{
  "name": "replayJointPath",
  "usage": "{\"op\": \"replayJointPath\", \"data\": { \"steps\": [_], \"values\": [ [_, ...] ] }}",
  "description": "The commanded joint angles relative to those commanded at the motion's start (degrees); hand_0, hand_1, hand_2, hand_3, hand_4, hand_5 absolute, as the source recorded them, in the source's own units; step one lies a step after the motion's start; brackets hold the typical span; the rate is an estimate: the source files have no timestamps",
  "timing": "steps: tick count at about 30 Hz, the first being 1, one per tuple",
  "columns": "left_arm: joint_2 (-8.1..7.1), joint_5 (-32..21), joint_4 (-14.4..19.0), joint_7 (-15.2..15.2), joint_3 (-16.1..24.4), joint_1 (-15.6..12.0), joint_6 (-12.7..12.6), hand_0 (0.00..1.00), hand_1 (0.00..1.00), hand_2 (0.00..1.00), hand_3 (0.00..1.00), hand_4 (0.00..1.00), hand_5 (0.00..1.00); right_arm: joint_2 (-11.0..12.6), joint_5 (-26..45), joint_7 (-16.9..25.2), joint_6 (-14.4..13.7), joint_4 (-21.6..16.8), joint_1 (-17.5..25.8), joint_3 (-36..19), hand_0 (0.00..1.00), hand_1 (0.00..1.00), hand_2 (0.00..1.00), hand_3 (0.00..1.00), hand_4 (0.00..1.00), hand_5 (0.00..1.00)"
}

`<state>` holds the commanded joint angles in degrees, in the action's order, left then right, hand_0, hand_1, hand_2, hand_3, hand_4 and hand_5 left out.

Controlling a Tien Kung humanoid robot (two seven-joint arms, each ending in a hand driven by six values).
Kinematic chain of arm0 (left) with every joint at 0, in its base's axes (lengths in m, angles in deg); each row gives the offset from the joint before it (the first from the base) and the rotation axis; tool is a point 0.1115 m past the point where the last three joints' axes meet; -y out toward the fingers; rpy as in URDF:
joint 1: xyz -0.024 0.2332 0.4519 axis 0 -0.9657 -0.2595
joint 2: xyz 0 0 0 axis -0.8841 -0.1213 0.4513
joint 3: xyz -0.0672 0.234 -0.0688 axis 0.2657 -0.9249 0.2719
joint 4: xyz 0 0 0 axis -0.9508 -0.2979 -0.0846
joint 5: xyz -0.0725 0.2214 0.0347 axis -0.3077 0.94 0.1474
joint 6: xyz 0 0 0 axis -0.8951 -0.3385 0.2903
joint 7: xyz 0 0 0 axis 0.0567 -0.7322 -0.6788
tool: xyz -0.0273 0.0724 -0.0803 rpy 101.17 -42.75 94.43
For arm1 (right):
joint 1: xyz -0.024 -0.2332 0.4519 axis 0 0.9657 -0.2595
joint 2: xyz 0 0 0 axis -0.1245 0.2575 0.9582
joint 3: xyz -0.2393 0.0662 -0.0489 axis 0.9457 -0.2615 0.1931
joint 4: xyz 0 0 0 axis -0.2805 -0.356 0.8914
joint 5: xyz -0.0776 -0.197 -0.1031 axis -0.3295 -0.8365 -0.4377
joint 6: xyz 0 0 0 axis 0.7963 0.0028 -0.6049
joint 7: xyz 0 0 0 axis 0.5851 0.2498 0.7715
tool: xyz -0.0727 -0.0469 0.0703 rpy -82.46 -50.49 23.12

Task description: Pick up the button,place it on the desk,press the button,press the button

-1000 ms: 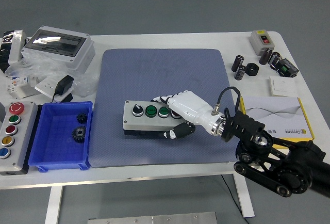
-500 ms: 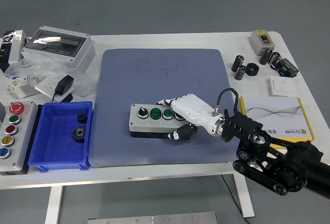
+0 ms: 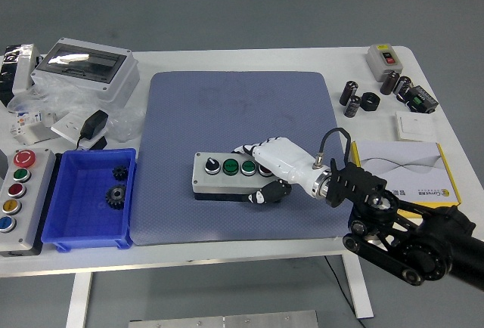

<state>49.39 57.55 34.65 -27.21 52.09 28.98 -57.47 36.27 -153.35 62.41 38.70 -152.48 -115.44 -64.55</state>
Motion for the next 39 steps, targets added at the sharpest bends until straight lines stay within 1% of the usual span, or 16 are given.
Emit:
{"op": "replayJointPath", "data": {
  "steps": [2,3,8,9,14,15,20,21,24,26,31,33,34,38,39],
  "values": [
    [-0.02,0.06,0.0,0.0,0.03,0.02,0.0,0.631,0.629,0.565,0.606,0.673,0.259,0.08,0.3,0.02,-0.06,0.02,0.0,0.04,0.879,0.799,0.773,0.734,0.471,0.002],
    [-0.03,0.09,0.0,0.0,0.04,0.03,0.0,0.631,0.629,0.565,0.607,0.672,0.259,0.11,0.46,0.04,-0.08,0.04,0.0,0.08,0.925,0.833,0.819,0.831,0.603,0.037],
    [-0.07,0.12,0.0,0.02,0.03,-0.04,0.02,0.631,0.629,0.565,0.607,0.672,0.259,0.41,1.37,-0.03,0.0,-0.03,0.04,0.46,0.925,0.833,0.819,0.831,0.603,0.037],
    [-0.07,0.12,0.0,0.02,0.03,-0.06,0.02,0.631,0.629,0.565,0.606,0.669,0.257,0.47,1.54,-0.07,0.06,-0.07,0.04,0.53,0.933,0.846,0.834,0.868,0.635,0.044],
    [-0.09,0.15,0.0,-0.01,0.01,-0.2,0.03,0.631,0.629,0.565,0.606,0.669,0.257,0.88,3.08,-0.21,0.57,-0.45,0.09,0.78,0.933,0.846,0.834,0.868,0.635,0.044],
    [-0.09,0.18,0.0,-0.02,0.01,-0.22,0.04,0.63,0.629,0.565,0.606,0.669,0.257,0.97,3.49,-0.22,0.67,-0.53,0.11,0.8,0.937,0.85,0.837,0.873,0.663,0.072],
    [-0.12,0.31,0.0,0.0,0.09,-0.22,0.08,0.63,0.629,0.565,0.606,0.669,0.257,1.29,4.85,-0.25,1.25,-0.75,0.14,0.6,0.937,0.85,0.837,0.873,0.663,0.072],
    [-0.12,0.44,0.0,0.0,0.19,-0.2,0.12,0.63,0.629,0.564,0.604,0.669,0.257,1.35,5.02,-0.25,1.41,-0.79,0.13,0.47,0.939,0.851,0.838,0.874,0.684,0.09],
    [-0.16,0.86,0.0,0.08,0.56,-0.14,0.28,0.63,0.629,0.564,0.604,0.669,0.257,1.47,5.3,-0.41,2.04,-0.88,0.09,0.1,0.939,0.851,0.838,0.874,0.684,0.09],
    [-0.19,1.24,0.0,0.17,0.89,-0.1,0.43,0.63,0.629,0.564,0.604,0.669,0.257,1.52,5.42,-0.53,2.67,-0.98,0.08,-0.24,0.939,0.851,0.838,0.874,0.684,0.09],
    [-0.26,2.03,0.0,0.57,1.57,-0.04,1.06,0.63,0.629,0.564,0.603,0.669,0.256,1.83,5.67,-1.24,6.18,-1.65,-0.04,-1.52,0.938,0.852,0.845,0.885,0.691,0.094],
    [-0.29,2.31,0.0,0.67,1.78,-0.05,1.27,0.63,0.629,0.564,0.603,0.669,0.256,2.06,5.9,-1.54,7.17,-1.96,-0.14,-1.77,0.938,0.852,0.845,0.885,0.691,0.094],
    [-0.31,2.44,0.0,0.73,1.88,-0.05,1.36,0.629,0.629,0.562,0.601,0.667,0.255,2.17,6.13,-1.66,7.59,-2.11,-0.2,-1.85,0.942,0.866,0.896,0.962,0.711,0.125],
    [-0.35,2.84,0.0,0.9,2.2,-0.01,1.55,0.629,0.629,0.562,0.601,0.667,0.255,2.54,6.97,-1.91,8.33,-2.53,-0.37,-1.95,0.942,0.866,0.896,0.962,0.711,0.125],
    [-0.34,2.97,0.0,0.93,2.28,0.01,1.59,0.63,0.628,0.56,0.602,0.668,0.254,2.67,7.23,-1.96,8.48,-2.74,-0.36,-2.0,0.987,0.931,0.998,0.998,0.743,0.16]
  ]
}}
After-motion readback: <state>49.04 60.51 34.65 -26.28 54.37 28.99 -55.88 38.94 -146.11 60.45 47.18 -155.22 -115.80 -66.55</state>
